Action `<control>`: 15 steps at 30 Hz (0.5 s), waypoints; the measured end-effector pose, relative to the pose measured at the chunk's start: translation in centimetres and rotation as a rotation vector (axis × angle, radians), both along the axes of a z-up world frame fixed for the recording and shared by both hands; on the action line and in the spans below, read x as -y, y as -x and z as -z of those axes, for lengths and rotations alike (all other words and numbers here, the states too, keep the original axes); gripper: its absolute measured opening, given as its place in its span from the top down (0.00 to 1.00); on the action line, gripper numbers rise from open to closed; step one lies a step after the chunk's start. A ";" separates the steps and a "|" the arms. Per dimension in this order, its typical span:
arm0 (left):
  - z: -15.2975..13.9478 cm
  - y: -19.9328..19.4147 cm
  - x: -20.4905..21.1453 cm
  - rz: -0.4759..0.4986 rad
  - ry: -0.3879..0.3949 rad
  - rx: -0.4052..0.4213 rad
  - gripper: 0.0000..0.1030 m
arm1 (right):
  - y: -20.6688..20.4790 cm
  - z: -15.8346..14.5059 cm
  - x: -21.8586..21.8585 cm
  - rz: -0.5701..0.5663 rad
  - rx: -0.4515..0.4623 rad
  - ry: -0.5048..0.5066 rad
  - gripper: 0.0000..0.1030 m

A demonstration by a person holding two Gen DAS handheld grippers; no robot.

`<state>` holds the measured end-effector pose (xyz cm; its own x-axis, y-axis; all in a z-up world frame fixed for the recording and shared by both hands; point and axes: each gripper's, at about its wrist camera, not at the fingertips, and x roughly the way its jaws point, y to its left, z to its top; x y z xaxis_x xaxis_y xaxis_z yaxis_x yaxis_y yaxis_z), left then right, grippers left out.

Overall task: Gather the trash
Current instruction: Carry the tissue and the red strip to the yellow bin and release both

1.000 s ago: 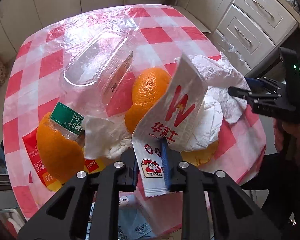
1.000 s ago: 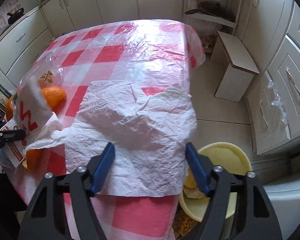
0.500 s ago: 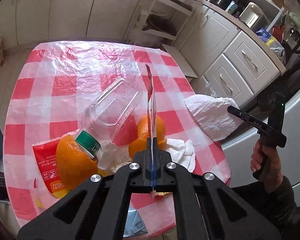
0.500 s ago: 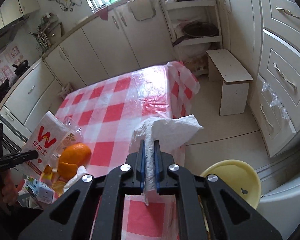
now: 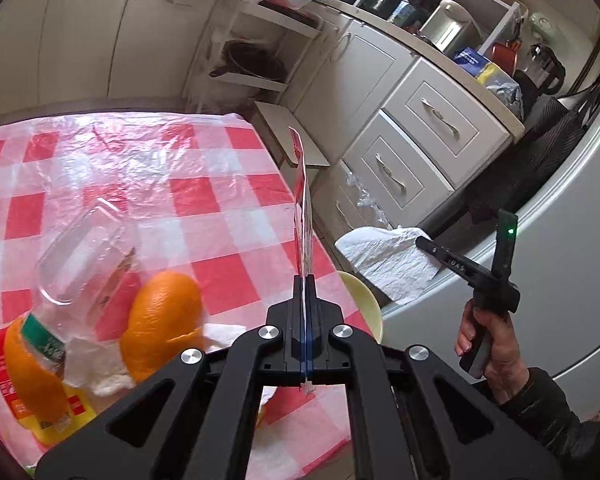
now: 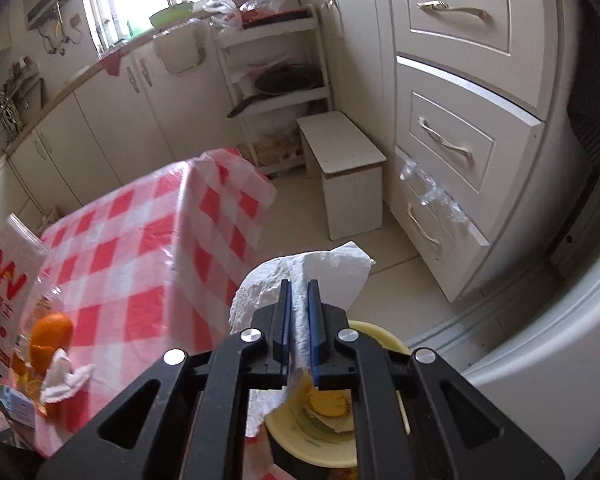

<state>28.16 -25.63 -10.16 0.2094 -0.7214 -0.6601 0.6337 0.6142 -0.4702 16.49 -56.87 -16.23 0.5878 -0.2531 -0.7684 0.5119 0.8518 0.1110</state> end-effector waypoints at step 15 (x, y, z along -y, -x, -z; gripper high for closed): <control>0.9 5.4 7.4 0.072 -0.123 0.154 0.99 | -0.5 14.1 2.5 0.034 -0.411 -0.275 0.43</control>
